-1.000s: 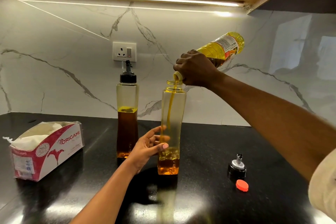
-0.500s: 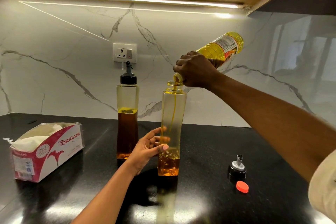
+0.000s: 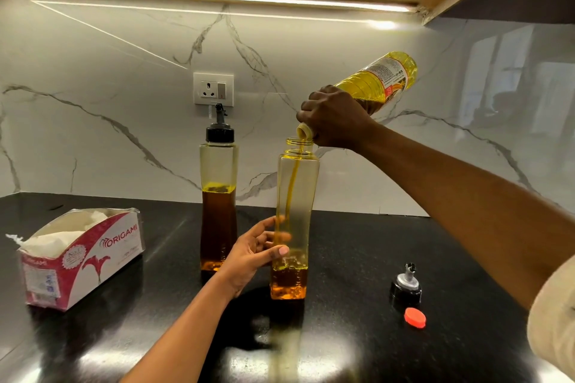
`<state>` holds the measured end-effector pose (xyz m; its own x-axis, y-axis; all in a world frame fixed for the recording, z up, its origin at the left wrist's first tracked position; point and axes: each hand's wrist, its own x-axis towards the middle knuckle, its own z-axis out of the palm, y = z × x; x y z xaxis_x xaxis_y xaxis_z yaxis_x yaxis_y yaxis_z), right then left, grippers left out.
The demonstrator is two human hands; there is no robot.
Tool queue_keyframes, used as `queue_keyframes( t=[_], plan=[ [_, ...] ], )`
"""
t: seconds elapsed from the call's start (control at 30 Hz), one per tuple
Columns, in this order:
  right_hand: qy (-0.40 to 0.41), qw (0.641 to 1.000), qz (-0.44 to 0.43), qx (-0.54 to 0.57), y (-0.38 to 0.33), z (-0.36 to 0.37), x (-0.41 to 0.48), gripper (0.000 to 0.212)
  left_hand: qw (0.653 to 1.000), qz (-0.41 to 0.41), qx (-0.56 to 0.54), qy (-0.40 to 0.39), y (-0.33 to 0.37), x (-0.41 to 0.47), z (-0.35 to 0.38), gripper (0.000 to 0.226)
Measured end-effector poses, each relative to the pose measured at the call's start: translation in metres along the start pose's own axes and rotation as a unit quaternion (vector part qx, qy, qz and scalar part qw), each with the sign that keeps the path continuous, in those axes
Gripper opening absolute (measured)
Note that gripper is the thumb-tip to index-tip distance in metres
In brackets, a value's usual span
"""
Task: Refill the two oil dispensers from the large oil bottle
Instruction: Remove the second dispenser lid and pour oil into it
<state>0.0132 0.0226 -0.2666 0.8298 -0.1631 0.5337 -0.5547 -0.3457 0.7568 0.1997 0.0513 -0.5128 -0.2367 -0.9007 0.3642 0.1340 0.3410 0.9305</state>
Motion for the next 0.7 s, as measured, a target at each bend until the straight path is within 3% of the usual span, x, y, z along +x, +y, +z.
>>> queue_keyframes(
  t=[0.7],
  plan=[
    [-0.015,1.000,-0.007,-0.002,0.0007,-0.0010,0.0008,0.023,1.000,0.001,0.008,0.001,-0.0005,0.0001,-0.0001,0.068]
  ],
)
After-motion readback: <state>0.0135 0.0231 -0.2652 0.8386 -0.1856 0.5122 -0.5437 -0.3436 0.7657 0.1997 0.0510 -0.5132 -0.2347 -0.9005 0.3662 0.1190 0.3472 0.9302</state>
